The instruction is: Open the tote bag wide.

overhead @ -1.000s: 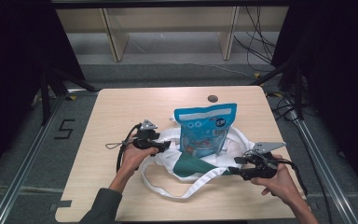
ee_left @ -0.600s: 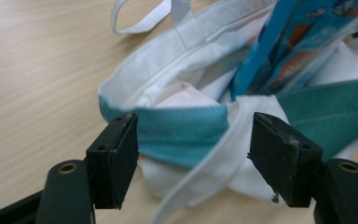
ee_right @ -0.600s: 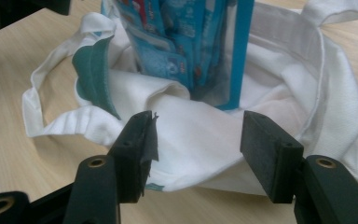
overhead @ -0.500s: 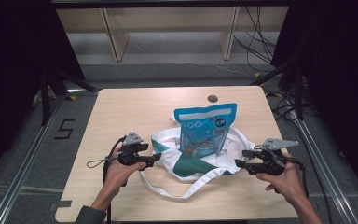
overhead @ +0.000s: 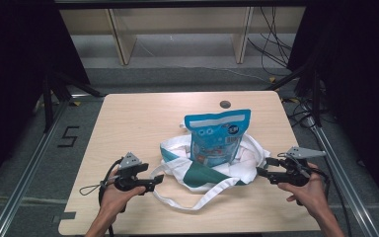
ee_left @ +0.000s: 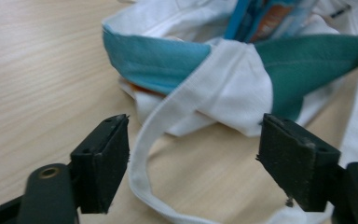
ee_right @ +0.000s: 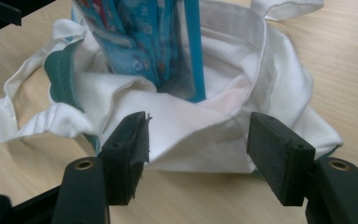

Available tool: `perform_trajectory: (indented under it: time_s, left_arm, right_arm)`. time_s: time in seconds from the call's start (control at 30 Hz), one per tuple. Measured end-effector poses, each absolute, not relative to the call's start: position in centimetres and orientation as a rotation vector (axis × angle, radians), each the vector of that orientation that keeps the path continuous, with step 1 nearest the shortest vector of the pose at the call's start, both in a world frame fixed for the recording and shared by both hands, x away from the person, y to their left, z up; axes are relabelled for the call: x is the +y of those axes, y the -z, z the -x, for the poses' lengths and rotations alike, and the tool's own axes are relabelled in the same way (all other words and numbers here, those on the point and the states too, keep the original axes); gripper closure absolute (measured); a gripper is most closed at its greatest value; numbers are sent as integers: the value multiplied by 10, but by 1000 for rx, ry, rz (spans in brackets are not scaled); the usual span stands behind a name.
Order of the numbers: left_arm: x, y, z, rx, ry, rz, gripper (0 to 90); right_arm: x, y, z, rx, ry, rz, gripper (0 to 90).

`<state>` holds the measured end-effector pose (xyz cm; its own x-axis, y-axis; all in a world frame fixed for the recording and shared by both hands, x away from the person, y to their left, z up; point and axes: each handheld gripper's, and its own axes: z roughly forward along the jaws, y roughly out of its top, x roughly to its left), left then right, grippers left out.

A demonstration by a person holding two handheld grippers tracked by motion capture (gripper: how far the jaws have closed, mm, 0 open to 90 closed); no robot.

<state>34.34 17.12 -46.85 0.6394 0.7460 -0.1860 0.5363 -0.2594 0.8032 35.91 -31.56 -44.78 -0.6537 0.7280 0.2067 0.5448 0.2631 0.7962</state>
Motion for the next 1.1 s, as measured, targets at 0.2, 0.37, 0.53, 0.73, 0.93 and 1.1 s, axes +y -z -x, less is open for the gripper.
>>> perform_trajectory:
  time_s: [0.2,0.37,0.53,0.73,0.93,1.1]
  left_arm:
    - [171,476,-326,1005,-292,-1941,235]
    - [171,480,-315,974,-329,-1953,219]
    - [175,484,-306,994,-305,-1901,178]
    - [178,488,-296,1008,-312,-1890,153]
    - [180,496,-291,1023,-316,-1926,153]
    - [179,498,-286,1010,-323,-1934,153]
  right_arm:
    - [-320,451,-355,2333,-1329,-1201,376]
    - [-323,458,-352,2330,-1299,-1227,365]
    - [-329,467,-334,2344,-1286,-1214,356]
    - [-330,476,-323,2352,-1269,-1201,349]
    - [-325,483,-317,2397,-1229,-1169,349]
    - [-323,488,-308,2418,-1229,-1175,344]
